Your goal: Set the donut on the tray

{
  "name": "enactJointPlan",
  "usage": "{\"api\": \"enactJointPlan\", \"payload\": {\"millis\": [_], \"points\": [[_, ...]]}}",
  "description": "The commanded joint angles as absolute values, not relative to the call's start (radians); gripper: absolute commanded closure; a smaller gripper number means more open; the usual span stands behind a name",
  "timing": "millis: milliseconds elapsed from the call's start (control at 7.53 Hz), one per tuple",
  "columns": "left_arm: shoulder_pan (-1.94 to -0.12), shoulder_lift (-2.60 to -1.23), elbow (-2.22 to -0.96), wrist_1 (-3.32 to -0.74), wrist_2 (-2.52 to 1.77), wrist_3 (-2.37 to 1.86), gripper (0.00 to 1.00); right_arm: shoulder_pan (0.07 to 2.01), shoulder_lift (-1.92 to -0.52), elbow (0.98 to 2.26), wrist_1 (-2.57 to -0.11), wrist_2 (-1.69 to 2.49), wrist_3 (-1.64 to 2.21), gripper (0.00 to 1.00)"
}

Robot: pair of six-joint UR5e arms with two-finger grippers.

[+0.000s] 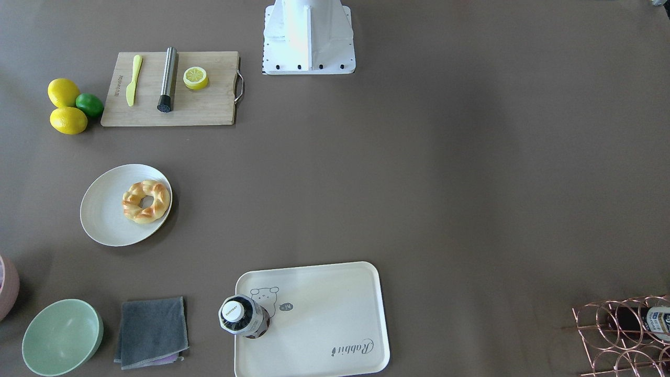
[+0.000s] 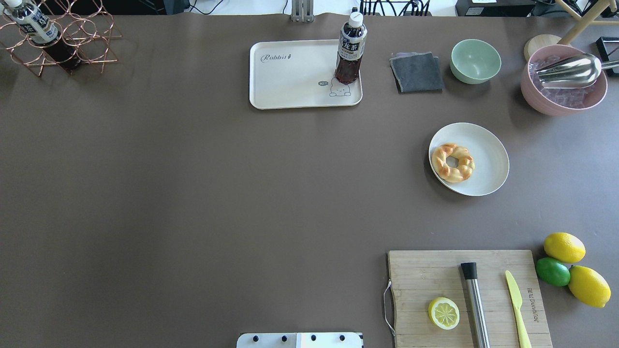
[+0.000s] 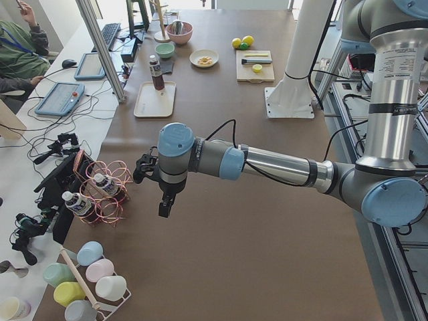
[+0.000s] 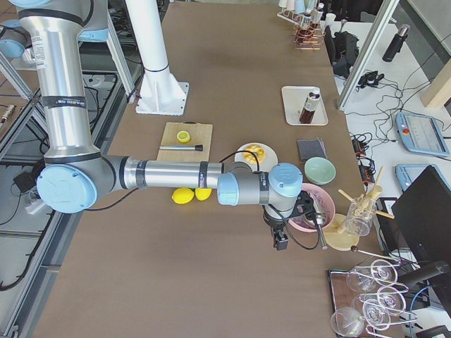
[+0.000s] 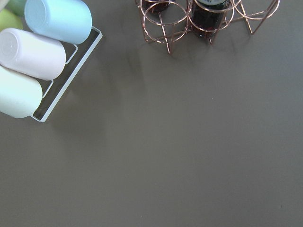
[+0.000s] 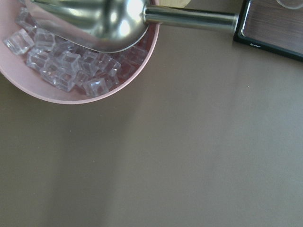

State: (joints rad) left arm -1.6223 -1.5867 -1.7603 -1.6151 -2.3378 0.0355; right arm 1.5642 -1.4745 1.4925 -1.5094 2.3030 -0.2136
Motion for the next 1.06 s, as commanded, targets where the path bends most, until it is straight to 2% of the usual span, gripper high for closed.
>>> {"api": "enactJointPlan", "payload": {"millis": [0, 133, 399, 930], "points": [[-1.621, -1.592, -1.781, -1.673, -2.339, -0.032, 0.01, 1.559, -1.467, 1.52, -1.505, 2.412, -0.159, 0.0], [-1.618, -1.594, -1.786, -1.68, -2.341, -0.078, 0.01, 1.527, -1.468, 1.537, -1.49, 2.427, -0.047, 0.0], [-1.571, -1.597, -1.792, -1.799, -2.355, -0.217, 0.02, 1.42, -1.497, 1.533, -1.258, 2.421, 0.271, 0.0], [-1.513, -1.618, -1.796, -1.83, -2.356, -0.272, 0.02, 1.122, -1.523, 1.519, -0.877, 2.225, 0.864, 0.02]]}}
